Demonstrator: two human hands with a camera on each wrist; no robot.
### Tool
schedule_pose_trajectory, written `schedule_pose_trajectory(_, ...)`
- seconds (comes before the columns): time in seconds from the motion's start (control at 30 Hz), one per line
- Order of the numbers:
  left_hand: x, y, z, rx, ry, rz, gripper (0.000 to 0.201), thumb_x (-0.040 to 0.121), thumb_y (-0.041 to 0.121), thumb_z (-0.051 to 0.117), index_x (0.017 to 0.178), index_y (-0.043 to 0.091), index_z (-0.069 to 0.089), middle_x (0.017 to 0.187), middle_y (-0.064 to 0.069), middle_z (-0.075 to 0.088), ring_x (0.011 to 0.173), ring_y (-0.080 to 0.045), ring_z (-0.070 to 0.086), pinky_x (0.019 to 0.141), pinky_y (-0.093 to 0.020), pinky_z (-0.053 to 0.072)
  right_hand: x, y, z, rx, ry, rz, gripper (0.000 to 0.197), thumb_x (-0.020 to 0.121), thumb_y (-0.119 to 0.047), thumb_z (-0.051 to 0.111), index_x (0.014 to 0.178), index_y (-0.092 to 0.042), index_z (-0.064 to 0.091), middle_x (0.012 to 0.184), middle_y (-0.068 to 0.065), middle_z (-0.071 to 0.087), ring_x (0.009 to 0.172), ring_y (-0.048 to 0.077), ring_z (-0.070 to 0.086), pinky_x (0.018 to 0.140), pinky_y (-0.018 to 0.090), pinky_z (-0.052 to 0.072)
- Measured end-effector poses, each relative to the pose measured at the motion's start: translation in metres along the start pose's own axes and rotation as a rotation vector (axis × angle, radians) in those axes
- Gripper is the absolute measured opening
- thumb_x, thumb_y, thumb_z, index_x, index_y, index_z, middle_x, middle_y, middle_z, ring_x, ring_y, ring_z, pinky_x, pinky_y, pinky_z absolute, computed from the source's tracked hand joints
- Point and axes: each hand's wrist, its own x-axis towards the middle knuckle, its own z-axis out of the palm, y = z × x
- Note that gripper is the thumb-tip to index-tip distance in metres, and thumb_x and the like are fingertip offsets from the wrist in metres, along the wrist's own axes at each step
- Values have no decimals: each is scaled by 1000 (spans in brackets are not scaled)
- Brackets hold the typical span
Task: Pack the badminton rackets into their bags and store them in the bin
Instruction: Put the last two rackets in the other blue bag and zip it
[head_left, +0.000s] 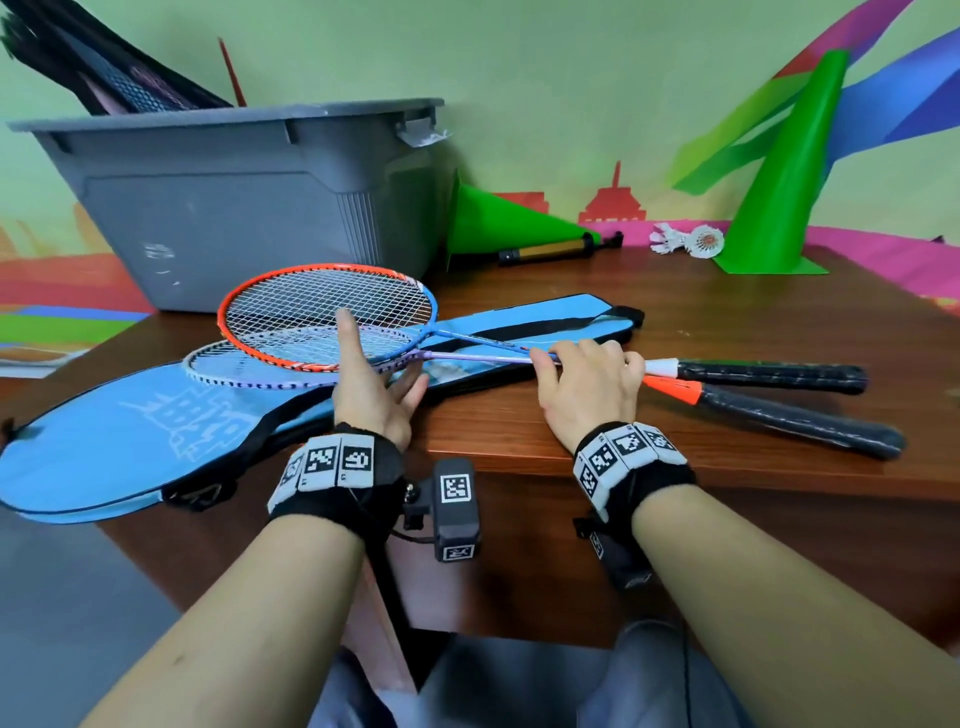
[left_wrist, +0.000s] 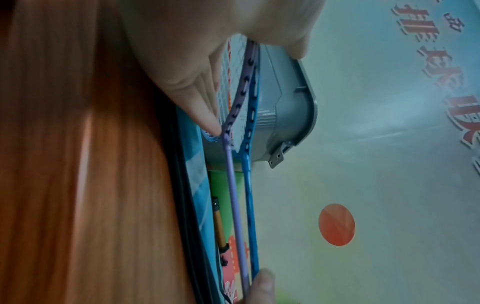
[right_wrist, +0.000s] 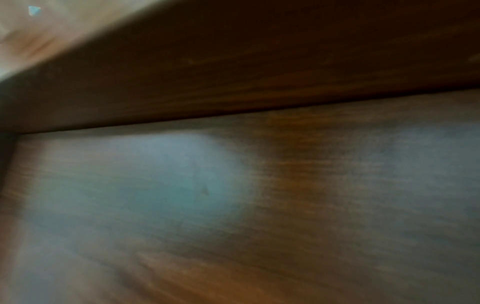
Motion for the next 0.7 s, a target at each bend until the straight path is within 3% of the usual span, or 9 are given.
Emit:
schedule_pose_trajectory(0.07, 4, 8, -1, 41, 67, -5, 71, 79, 62, 60, 133, 18, 45, 130, -11, 50, 90, -22, 70, 76, -32, 56, 0, 0, 0, -13, -5, 3, 50, 95, -54, 28, 93, -22, 67, 90, -2, 63, 94, 22, 49, 92, 39, 27)
schedule_pose_trajectory(0.17, 5, 12, -1, 121, 84, -48, 42, 88, 39, 57, 119, 11, 53, 118, -14, 63, 85, -22, 71, 62, -27, 57, 1, 0, 0, -1, -11, 19, 53, 93, -59, 28, 93, -22, 67, 91, -2, 62, 96, 21, 48, 96, 40, 26)
schedule_pose_trajectory(0.27, 2, 14, -2, 137, 55, -85, 17, 89, 21, 50, 101, 9, 53, 95, -16, 70, 76, -24, 70, 66, -29, 57, 1, 1, 0, 0, -1, 20, 53, 93, -59, 29, 91, -21, 67, 90, -3, 62, 97, 21, 49, 99, 41, 25)
schedule_pose_trajectory(0.33, 1, 15, -1, 98, 20, -93, 16, 89, 15, 45, 102, 7, 49, 78, -14, 68, 73, -24, 68, 69, -30, 55, 1, 1, -1, 10, -7, 19, 50, 94, -57, 31, 96, -23, 68, 95, -3, 63, 101, 21, 49, 106, 43, 22)
schedule_pose_trajectory(0.43, 2, 15, -2, 44, -18, -78, 19, 90, 12, 42, 106, 6, 49, 88, -16, 64, 75, -26, 67, 67, -32, 55, 0, 1, 0, 21, -19, -8, 45, 95, -54, 33, 106, -25, 66, 105, -1, 62, 109, 23, 49, 114, 46, 11)
schedule_pose_trajectory(0.5, 3, 15, -3, -28, -27, -72, 22, 92, 11, 41, 111, 2, 49, 101, -21, 62, 79, -29, 66, 69, -34, 55, -2, 1, 2, 46, 67, -60, 39, 94, -48, 43, 110, -21, 66, 107, 2, 58, 108, 25, 48, 114, 48, 10)
schedule_pose_trajectory(0.57, 3, 15, -2, -100, -9, -71, 23, 95, 11, 40, 113, 0, 49, 108, -23, 60, 83, -31, 65, 75, -37, 54, -6, -1, 1, 91, 191, -177, 31, 92, -40, 51, 101, -17, 68, 100, 5, 57, 99, 27, 52, 106, 45, 23)
schedule_pose_trajectory(0.6, 3, 15, -1, -123, 8, -71, 23, 95, 11, 41, 113, -1, 48, 111, -23, 59, 87, -32, 64, 78, -38, 53, -8, -1, 0, 105, 181, -239, 30, 92, -39, 51, 91, -15, 69, 92, 4, 58, 91, 26, 54, 96, 42, 32)
schedule_pose_trajectory(0.7, 0, 15, 2, -169, 35, -83, 22, 96, 11, 42, 114, 0, 45, 112, -23, 56, 105, -36, 61, 83, -40, 52, -11, -2, -4, 173, -59, -269, 45, 96, -45, 42, 70, -15, 62, 67, 0, 59, 69, 21, 57, 72, 35, 47)
